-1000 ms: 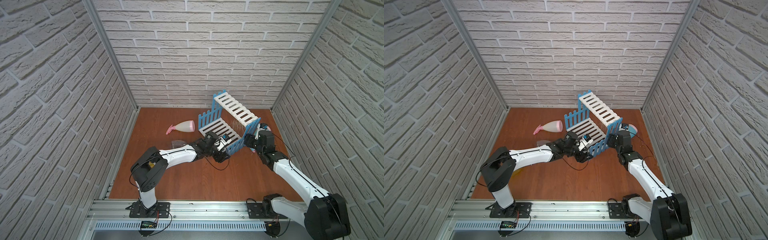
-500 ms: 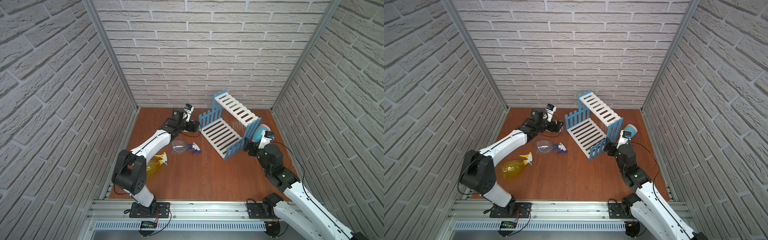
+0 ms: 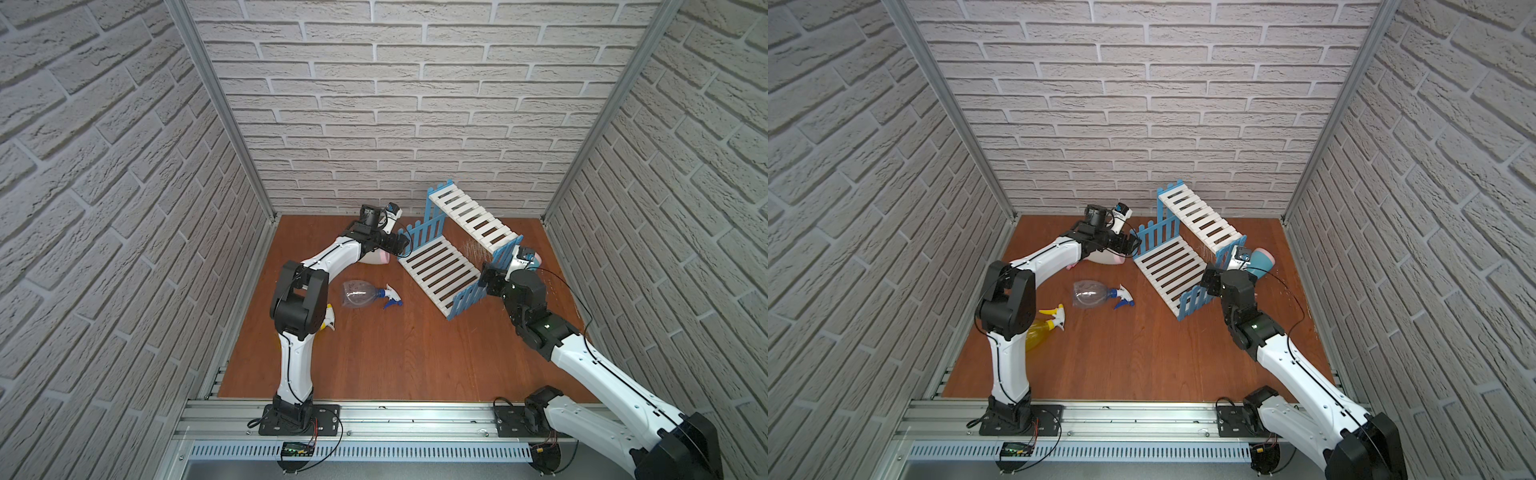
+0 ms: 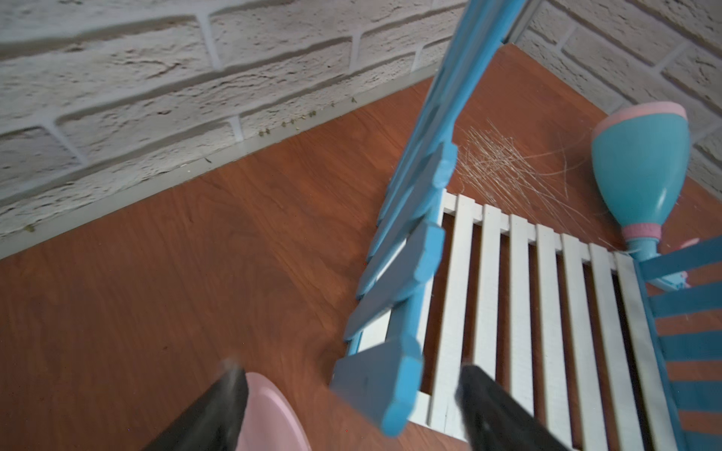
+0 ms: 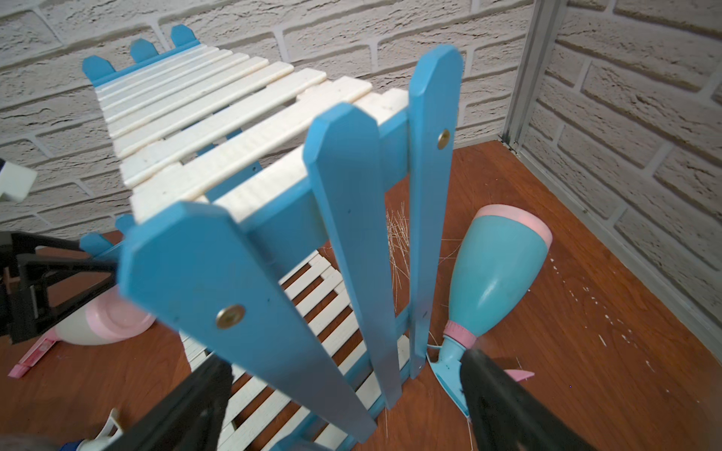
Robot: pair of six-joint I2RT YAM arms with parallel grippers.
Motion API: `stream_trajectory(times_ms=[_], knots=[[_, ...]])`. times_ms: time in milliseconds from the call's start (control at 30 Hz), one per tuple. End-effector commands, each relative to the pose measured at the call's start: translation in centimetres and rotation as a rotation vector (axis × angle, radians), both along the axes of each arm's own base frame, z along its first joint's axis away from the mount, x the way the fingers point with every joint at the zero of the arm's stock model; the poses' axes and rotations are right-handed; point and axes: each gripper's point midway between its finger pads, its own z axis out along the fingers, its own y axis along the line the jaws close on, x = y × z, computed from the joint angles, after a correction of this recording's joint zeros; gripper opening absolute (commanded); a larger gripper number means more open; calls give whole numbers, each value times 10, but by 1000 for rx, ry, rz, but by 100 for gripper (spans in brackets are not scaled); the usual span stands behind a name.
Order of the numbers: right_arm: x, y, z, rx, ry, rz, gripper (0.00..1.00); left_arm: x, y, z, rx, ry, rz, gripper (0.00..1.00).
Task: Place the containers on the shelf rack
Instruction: Adjust the shelf at the center of the board.
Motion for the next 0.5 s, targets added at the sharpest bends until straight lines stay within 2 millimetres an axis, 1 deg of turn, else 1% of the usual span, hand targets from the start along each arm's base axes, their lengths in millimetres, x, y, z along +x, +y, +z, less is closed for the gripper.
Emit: stream_trajectory(times_ms=[0, 67, 200, 333, 433, 467], knots=[[12, -5, 19, 22, -56, -67, 93, 3, -16, 11, -28, -47, -71, 72], [17, -3, 17, 29, -46, -64, 90, 3, -18, 10, -11, -64, -63, 61], [22, -2, 14, 34, -38, -66, 80, 2, -17, 8, 13, -92, -35, 42], [29, -2, 8, 35, -19, -46, 73, -2, -13, 12, 33, -158, 5, 33], [39, 3, 2, 38, -1, -2, 69, -9, -13, 14, 38, -186, 17, 22], [43, 5, 2, 35, 4, 14, 66, -14, -13, 15, 45, -195, 24, 16]])
